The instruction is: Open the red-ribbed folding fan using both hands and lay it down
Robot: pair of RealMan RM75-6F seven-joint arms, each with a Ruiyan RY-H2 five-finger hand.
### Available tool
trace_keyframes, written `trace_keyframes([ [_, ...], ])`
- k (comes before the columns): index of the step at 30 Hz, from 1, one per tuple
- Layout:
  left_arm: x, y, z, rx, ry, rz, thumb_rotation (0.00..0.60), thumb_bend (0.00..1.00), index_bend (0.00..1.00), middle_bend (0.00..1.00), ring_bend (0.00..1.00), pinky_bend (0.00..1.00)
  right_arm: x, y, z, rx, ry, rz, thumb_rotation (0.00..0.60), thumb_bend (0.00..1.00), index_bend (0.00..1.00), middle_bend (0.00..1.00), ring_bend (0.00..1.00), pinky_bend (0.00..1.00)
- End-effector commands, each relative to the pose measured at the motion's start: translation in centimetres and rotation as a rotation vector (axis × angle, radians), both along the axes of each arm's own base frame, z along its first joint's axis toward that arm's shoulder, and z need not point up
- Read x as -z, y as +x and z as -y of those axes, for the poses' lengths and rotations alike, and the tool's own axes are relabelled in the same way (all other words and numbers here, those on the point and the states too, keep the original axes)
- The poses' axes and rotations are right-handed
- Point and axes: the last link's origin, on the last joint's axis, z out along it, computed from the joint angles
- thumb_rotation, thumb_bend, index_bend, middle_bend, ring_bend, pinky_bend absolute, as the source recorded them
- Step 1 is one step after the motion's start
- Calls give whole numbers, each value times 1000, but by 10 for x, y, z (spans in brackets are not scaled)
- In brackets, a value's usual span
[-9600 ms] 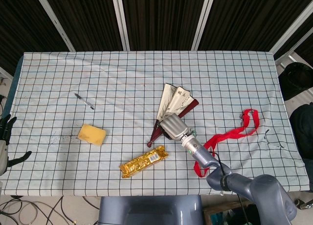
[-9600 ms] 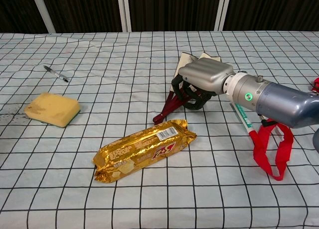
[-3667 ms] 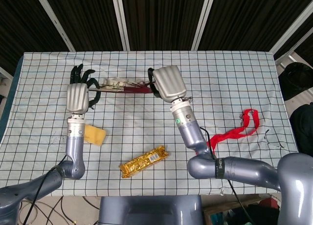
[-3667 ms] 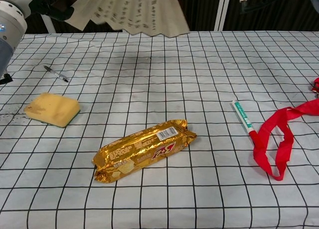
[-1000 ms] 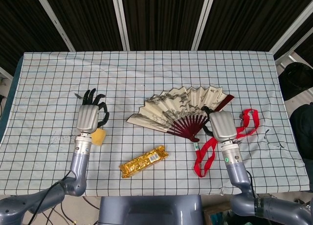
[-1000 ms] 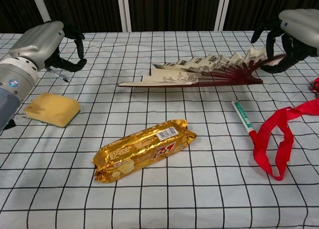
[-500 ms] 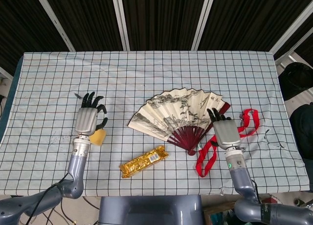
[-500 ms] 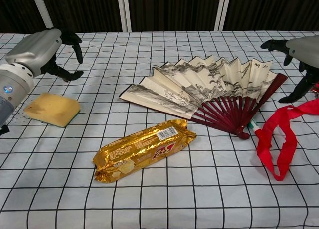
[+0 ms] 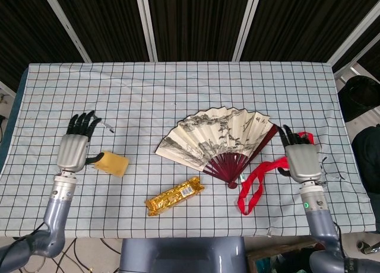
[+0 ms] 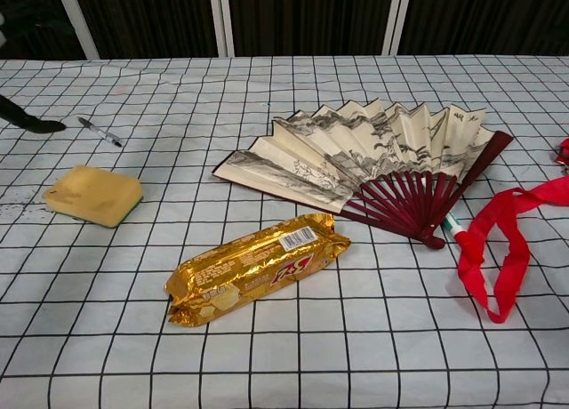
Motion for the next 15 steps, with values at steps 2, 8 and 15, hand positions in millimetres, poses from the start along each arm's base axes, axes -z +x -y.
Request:
trace_keyframes([
  [2, -51, -31, 48, -81, 23, -73, 600, 0, 54, 0, 0, 0, -25, -23, -28, 33, -29, 25, 600, 0, 0, 30, 162, 245],
  [8, -91, -57, 87, -173, 67, -111, 600, 0, 25, 0, 0, 0, -50, -51, -66, 80, -77, 52, 600, 0, 0, 17, 142, 232],
  [15, -110, -79, 122, -235, 108, -90, 600, 0, 0, 0, 0, 0, -73, -75, -100, 118, -161, 77, 600, 12, 0, 10, 130, 225],
])
